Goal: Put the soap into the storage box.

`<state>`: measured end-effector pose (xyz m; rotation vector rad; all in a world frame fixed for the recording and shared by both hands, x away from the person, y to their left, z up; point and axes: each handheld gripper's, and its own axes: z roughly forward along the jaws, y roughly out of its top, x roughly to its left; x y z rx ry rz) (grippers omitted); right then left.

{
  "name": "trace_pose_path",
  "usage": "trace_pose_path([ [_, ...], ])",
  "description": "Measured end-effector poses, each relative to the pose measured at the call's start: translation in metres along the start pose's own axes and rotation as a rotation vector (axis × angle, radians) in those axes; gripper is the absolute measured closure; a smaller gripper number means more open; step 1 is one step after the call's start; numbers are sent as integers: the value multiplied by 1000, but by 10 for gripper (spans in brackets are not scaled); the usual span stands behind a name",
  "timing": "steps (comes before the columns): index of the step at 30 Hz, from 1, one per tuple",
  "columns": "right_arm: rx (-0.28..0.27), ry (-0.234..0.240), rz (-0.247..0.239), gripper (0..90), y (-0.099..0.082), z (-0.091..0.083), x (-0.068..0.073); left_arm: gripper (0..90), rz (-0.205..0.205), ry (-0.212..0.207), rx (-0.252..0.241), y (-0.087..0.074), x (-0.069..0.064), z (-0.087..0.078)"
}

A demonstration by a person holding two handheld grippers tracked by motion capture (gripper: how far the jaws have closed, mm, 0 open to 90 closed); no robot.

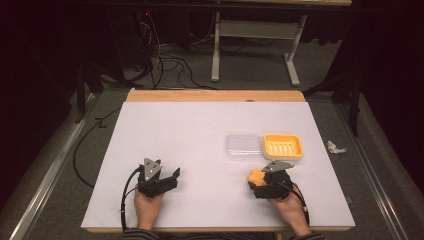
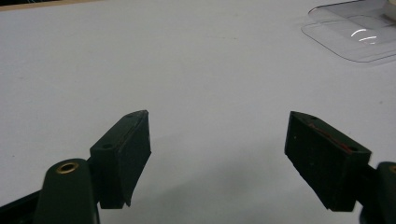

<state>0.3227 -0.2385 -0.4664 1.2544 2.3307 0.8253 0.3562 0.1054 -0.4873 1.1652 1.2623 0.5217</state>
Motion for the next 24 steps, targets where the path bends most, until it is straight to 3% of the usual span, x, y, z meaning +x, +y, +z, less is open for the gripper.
trace_pose_path([
  [13,13,0,-34,255,1,7,2,231,5,1,1,0,0,0],
  [24,-11,7,-39,265,0,8,1,229,4,-1,-1,0,-1,0],
])
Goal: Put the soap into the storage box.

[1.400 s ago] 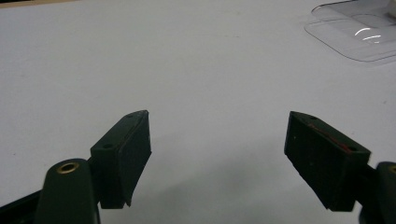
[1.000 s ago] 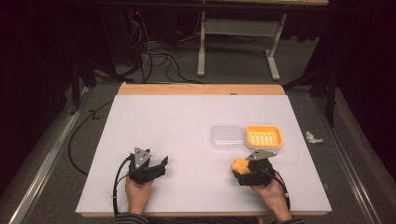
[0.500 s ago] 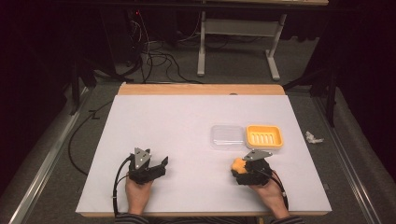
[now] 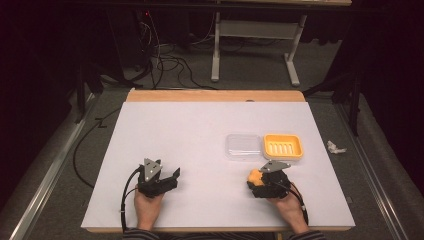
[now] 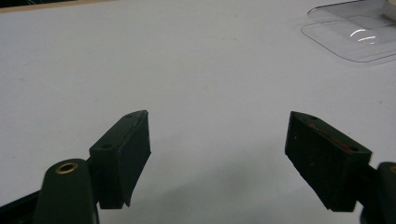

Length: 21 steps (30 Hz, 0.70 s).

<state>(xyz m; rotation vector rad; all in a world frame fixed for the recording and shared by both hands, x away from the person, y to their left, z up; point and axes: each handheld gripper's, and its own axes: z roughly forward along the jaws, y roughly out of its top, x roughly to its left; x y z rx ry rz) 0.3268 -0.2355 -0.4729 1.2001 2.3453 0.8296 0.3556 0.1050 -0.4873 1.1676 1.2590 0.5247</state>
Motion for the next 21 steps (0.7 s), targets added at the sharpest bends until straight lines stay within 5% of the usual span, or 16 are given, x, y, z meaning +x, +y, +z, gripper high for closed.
trace_pose_path([
  [21,-28,31,-1,271,-2,-6,-4,228,4,-1,5,0,0,0],
])
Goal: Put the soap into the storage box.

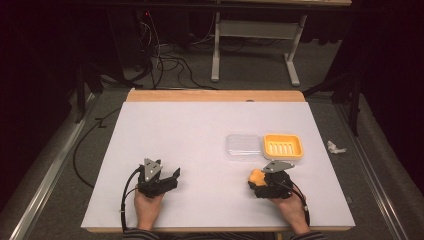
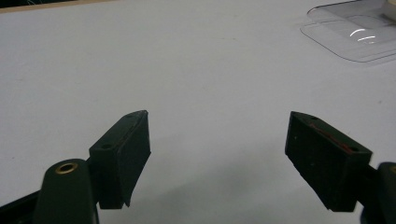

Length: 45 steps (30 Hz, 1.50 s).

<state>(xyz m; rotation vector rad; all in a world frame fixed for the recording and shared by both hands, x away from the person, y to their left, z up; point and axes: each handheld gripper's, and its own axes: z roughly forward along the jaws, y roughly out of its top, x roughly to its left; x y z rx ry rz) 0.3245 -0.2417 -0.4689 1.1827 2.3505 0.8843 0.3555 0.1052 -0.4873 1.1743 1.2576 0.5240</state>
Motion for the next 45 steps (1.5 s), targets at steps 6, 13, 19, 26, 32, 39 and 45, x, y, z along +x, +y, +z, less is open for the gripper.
trace_pose_path([
  [6,-18,5,2,275,0,-7,-1,228,0,1,1,0,0,0],
  [13,-25,2,-7,277,0,-12,-2,228,-3,0,1,0,0,0],
  [19,-52,-8,6,278,0,-20,-5,229,0,1,4,0,0,0],
  [26,-69,-17,19,278,0,-28,-11,229,0,0,5,0,0,0],
  [32,-86,-29,37,278,-1,-36,-15,229,3,0,5,0,0,0],
  [39,-112,-33,79,278,-4,-45,-26,229,5,-1,5,0,0,0],
  [45,-115,-40,90,278,-6,-49,-31,228,0,-2,3,0,0,0],
])
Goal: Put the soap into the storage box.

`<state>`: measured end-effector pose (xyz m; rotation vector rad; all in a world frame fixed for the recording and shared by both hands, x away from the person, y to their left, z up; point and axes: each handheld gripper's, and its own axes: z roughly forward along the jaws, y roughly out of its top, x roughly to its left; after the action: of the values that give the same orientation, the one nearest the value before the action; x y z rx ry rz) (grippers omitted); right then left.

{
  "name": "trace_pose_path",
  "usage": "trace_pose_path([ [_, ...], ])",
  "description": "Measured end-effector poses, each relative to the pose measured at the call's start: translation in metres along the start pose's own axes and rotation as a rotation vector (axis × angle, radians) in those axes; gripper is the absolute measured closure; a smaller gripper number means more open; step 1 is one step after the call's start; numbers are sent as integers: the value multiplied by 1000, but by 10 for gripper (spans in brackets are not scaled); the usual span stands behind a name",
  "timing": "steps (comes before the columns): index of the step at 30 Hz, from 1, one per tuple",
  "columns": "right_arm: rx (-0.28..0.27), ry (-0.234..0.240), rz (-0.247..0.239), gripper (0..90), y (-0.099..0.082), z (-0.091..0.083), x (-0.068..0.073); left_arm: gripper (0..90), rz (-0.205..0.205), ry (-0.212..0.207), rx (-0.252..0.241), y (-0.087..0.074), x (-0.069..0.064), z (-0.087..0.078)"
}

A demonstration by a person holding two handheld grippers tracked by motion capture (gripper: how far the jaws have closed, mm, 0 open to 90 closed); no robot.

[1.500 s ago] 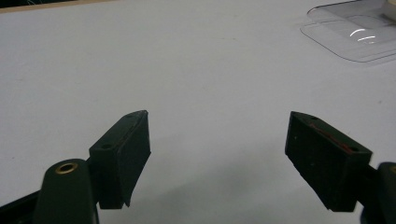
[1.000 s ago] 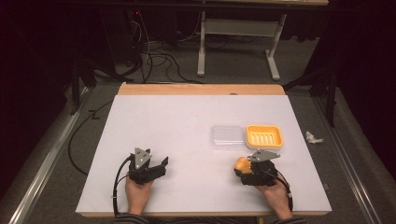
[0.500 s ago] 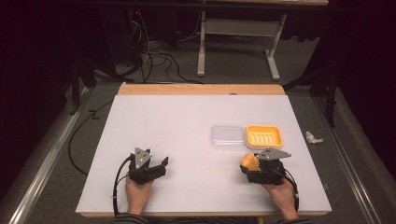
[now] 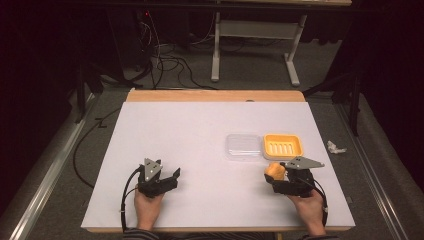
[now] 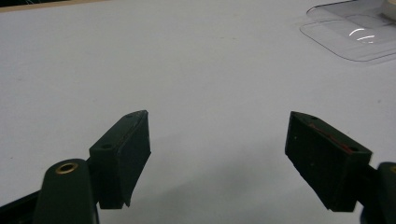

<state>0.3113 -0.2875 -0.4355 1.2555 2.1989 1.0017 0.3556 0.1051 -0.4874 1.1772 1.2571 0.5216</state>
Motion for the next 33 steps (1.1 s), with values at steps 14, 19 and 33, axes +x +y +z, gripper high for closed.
trace_pose_path([
  [14,-27,-13,32,278,1,-12,-11,229,0,-2,1,0,0,0],
  [19,-39,-17,44,278,1,-16,-15,229,-2,-3,-1,0,0,0],
  [33,-48,-41,71,278,5,-21,-27,229,-1,0,3,0,0,1],
])
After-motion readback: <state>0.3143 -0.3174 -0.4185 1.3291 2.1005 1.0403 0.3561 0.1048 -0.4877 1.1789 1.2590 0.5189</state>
